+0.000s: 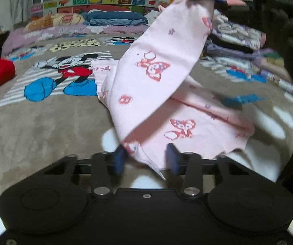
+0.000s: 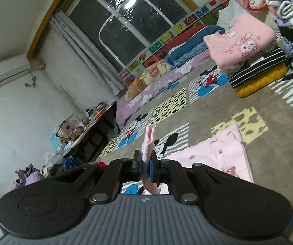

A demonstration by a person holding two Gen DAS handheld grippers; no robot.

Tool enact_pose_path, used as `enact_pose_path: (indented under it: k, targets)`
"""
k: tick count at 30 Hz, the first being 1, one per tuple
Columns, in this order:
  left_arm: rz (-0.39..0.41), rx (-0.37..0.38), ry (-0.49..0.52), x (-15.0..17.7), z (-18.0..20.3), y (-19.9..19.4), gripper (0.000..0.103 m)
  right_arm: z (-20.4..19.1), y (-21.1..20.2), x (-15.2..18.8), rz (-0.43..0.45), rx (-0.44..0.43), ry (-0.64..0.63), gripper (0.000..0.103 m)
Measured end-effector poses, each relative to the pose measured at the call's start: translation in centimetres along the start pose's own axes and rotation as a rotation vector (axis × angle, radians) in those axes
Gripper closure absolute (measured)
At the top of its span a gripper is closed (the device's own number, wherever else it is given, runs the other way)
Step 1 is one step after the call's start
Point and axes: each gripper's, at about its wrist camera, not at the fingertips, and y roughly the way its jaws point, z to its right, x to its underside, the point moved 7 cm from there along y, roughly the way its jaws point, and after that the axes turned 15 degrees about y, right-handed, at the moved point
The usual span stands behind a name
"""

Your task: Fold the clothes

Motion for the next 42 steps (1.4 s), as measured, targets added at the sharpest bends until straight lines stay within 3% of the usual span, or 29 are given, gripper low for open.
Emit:
enact_pose_path:
  k: [3,7,13,18,36,42]
  targets:
    - [0.006,-0.052,0.033,-0.2,0.4,0.2,0.081,0.7,-0.8,-0.7,0.016,-0.001,0.016,0.094]
    - [0.009,-0.123,0.181,-0.6,1.7,0.2,0.092,1.6,-1.7,-1.7,0.033,-0.002,0.024,0.094]
    - [-0.007,-0.191,0.388,-0.6,3.9,0.9,0.093,3.6,-3.3,-3.2,0.064,0.008,0.053,0.094]
    - [-0.005,-0.2,0.475,-0.6,4.8,1.3,0.094,5.2,-5.0,-4.1,0.092,0.009,0.068,0.094]
    - [0.016,-0.162,0.525,-0.8,6.5,1.9,0.095,15.1,-10.0,-4.5,0.191,0.087,0.262,0.094]
    - [0.019,-0.04,0.53,-0.9,6.6,0.9,0.095,18.4,-9.3,-3.7,0.166,0.145,0.3,0.094]
